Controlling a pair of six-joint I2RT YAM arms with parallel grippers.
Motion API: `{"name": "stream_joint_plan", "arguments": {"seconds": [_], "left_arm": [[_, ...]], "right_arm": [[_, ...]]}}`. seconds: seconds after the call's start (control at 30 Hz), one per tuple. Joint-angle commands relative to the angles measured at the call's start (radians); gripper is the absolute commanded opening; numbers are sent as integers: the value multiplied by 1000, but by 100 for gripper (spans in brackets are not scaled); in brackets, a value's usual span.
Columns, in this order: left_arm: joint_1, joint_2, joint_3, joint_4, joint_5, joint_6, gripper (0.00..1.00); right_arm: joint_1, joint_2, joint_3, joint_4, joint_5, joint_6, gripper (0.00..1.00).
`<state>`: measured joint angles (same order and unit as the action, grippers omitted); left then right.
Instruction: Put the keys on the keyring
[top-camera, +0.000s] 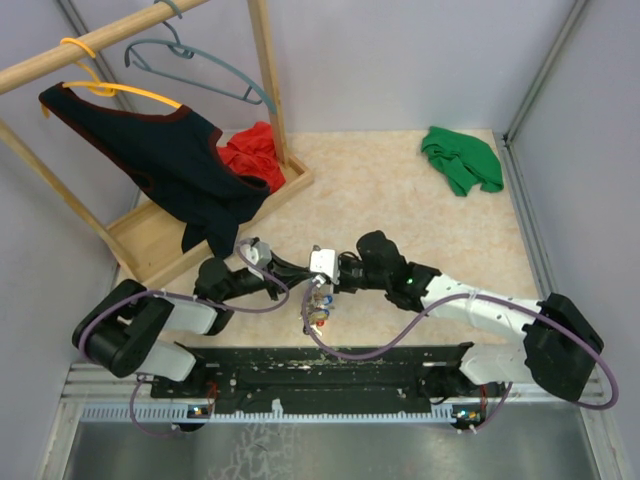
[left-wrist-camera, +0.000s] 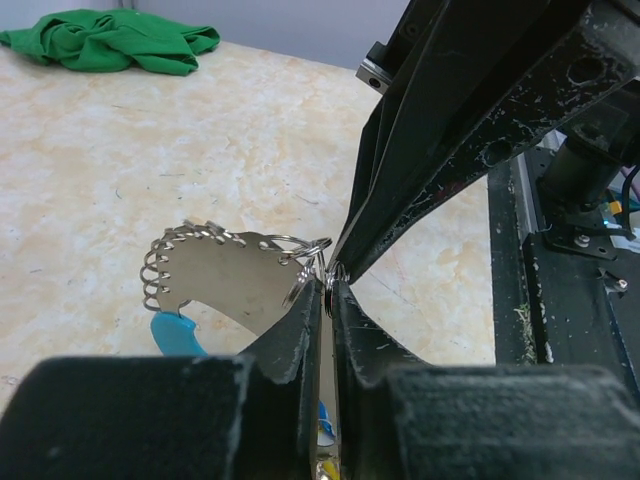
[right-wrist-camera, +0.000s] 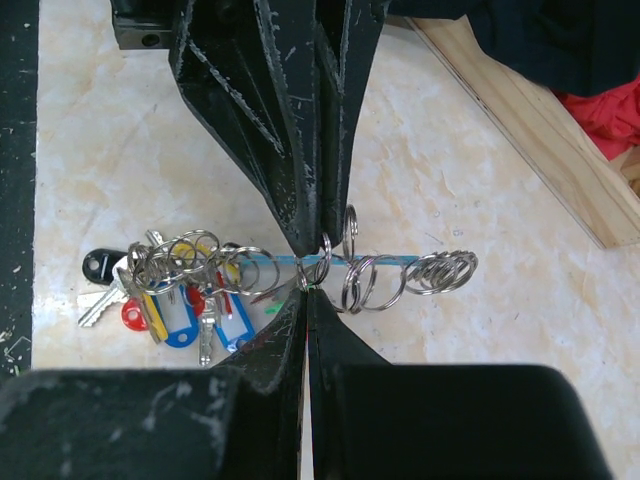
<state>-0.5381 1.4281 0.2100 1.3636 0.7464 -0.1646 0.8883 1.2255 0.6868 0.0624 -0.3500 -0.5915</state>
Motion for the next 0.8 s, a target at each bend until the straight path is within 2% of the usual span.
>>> {"name": "stream_joint_plan", "arguments": {"seconds": [0.0, 0.07, 0.27, 0.57, 0.77], "left_arm": [[-3, 15, -21, 108, 0, -9, 18], [-3, 21, -27, 113, 8, -3, 23], [-3, 38, -19, 105, 53, 14, 29], [0, 33, 7, 60, 135, 26, 30], [-1, 22, 23, -7, 140, 58, 30]], "right_arm": [[8, -40, 52, -17, 14, -24, 0], [9, -38, 78, -42, 10, -40, 0], [8, -43, 121, -87, 4, -69, 0], [8, -38, 174, -142, 2, -107, 0], [8, -29, 194, -169, -6, -119, 0]]}}
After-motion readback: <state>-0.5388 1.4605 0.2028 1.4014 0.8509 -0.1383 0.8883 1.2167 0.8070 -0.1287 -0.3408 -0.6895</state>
